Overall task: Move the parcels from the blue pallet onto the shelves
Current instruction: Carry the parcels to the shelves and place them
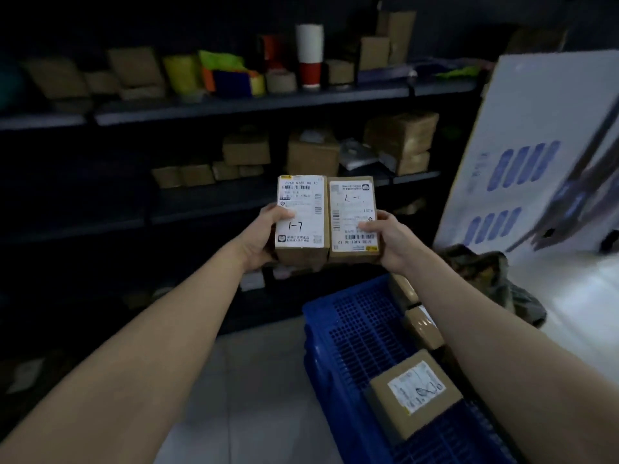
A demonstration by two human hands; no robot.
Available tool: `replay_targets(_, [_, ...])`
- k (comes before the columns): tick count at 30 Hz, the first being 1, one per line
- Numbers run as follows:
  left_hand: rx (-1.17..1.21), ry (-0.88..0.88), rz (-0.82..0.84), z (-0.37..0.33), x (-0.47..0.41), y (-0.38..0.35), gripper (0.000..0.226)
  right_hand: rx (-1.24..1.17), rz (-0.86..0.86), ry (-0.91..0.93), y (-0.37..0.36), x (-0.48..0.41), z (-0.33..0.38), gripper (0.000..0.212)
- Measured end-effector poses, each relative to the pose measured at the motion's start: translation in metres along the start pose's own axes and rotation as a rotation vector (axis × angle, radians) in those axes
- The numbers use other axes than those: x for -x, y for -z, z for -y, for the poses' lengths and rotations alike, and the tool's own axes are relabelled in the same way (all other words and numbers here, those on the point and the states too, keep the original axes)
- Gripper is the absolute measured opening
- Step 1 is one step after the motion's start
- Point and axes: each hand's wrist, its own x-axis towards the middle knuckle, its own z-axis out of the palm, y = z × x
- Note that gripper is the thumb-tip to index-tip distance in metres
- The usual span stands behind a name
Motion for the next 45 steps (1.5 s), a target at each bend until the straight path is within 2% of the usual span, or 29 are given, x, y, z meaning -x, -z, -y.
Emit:
replay_targets(3, [-0.011, -0.050, -0.181, -0.004, 0.057, 0.062, 0.052, 0.105, 0.138, -0.049, -0.070, 0.008, -0.015, 0.053])
replay_targets(8, [0.028, -0.154, -0.457, -0.004, 0.167, 0.168, 0.045, 0.258, 0.372, -0.080, -0.203, 0.033, -0.050, 0.049])
replay_targets(11, [0.066, -0.208, -0.625, 0.003, 0.244, 0.230, 0.052, 0.348, 0.509, -0.092, -0.287, 0.055, -0.082, 0.048])
replay_targets(14, [0.120, -0.230, -0.778, 0.016, 0.333, 0.288, 0.058, 0.429, 0.667, -0.116, -0.374, 0.091, -0.124, 0.053])
replay_targets(21, [0.219, -0.318, -1.113, 0.057, 0.526, 0.397, 0.054, 0.545, 0.983, -0.164, -0.552, 0.200, -0.227, 0.056])
replay_targets(28, [0.270, -0.319, -1.426, 0.110, 0.704, 0.428, 0.045, 0.603, 1.256, -0.233, -0.678, 0.328, -0.324, 0.055])
replay_targets(34, [0.378, -0.355, -1.755, 0.160, 0.830, 0.412, 0.052, 0.685, 1.524, -0.337, -0.747, 0.448, -0.400, 0.052])
replay_targets(38, [0.448, -0.333, -1.929, 0.192, 0.891, 0.392, 0.038, 0.769, 1.703, -0.390, -0.777, 0.522, -0.447, 0.055])
replay_targets(41, [0.474, -0.344, -2.033, 0.208, 0.925, 0.387, 0.042, 0.814, 1.813, -0.382, -0.795, 0.566, -0.477, 0.061])
replay_targets(45, [0.507, -0.354, -2.134, 0.220, 0.960, 0.397, 0.038, 0.866, 1.924, -0.423, -0.826, 0.616, -0.508, 0.059])
